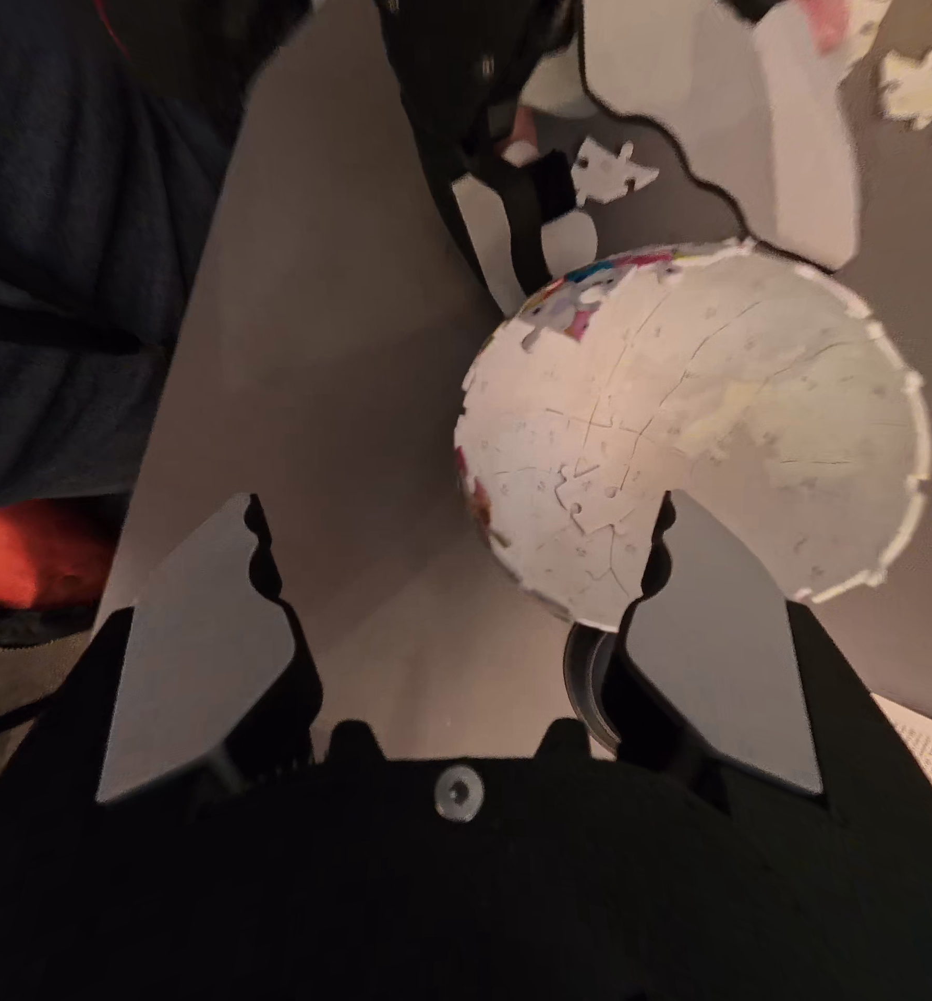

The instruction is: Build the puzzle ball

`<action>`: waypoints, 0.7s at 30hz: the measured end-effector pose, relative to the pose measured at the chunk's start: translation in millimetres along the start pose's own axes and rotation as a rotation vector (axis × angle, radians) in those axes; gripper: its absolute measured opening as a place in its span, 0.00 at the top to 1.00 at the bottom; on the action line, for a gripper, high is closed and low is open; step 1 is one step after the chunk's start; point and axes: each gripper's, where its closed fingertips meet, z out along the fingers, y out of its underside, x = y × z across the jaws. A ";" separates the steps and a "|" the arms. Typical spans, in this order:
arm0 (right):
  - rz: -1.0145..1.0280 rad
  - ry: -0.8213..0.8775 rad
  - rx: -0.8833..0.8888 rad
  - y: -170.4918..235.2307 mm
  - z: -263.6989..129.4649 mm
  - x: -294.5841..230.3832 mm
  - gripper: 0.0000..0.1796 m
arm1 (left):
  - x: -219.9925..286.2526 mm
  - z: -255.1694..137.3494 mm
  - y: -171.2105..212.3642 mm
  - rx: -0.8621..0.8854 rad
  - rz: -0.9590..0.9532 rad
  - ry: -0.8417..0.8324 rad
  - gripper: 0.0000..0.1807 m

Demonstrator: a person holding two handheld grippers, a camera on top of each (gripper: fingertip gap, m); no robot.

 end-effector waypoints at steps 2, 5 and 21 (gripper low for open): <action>0.007 0.021 0.066 -6.9 -13.2 0.3 0.26 | -0.1 -1.0 1.1 -0.001 -0.004 0.000 0.46; 0.019 0.085 0.129 -9.9 -30.8 5.7 0.26 | 0.4 -2.1 2.3 -0.004 -0.005 0.002 0.46; 0.007 0.179 0.227 -10.2 -24.5 7.6 0.32 | 8.0 0.0 21.0 -0.043 -0.210 0.115 0.38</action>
